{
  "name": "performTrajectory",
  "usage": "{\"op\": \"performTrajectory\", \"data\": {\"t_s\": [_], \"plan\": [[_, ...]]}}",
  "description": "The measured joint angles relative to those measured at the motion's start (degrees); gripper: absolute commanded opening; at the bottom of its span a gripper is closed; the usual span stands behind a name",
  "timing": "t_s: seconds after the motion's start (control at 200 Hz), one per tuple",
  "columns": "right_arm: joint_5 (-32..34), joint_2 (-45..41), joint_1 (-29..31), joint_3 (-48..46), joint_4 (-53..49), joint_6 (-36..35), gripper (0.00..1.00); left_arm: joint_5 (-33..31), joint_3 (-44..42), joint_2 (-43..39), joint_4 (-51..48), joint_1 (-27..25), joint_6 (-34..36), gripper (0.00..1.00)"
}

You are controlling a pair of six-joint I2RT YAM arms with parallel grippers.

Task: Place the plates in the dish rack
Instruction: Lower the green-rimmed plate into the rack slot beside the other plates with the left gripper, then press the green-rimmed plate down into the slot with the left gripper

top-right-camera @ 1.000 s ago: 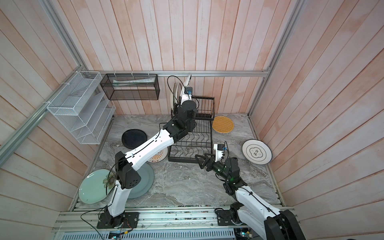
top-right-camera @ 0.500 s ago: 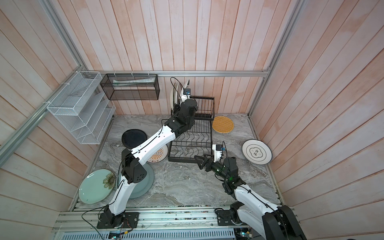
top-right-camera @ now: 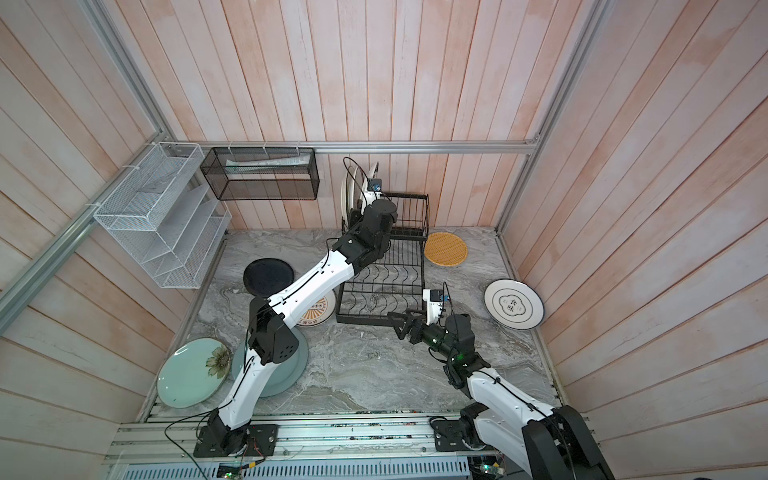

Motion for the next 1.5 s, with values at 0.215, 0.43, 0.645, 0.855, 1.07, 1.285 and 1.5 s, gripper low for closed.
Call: {"op": "performTrajectory", "data": {"t_s": [0.215, 0.43, 0.645, 0.855, 1.07, 1.285, 1.5], "plan": [[0.0, 0.0, 0.1, 0.0, 0.1, 0.0, 0.98, -3.2, 0.0, 0.3, 4.7, -0.6, 3.8, 0.00], [-0.2, 0.3, 0.2, 0.0, 0.3, 0.0, 0.98, -5.8, 0.0, 0.4, 8.6, -0.7, 7.1, 0.00], [-0.5, 0.3, 0.9, 0.0, 1.2, 0.0, 0.98, -6.8, 0.0, 1.5, 9.0, -0.7, 7.7, 0.00], [-1.4, -1.4, 3.2, 0.0, 2.8, -0.7, 0.98, -6.8, 0.0, 2.1, 7.9, -0.3, 6.6, 0.00], [-1.5, -2.3, 4.5, 0.0, 3.7, -1.7, 0.98, -6.3, 1.2, 2.6, 5.0, 0.0, 4.1, 0.00], [-1.5, -2.3, 4.8, 0.0, 3.7, -1.9, 0.98, -5.2, 2.9, 3.1, 2.1, 0.4, 1.6, 0.00], [-1.5, -2.3, 4.9, 0.0, 3.7, -1.9, 0.98, -4.5, 3.0, 3.1, 0.4, 0.4, 0.6, 0.00]]}}
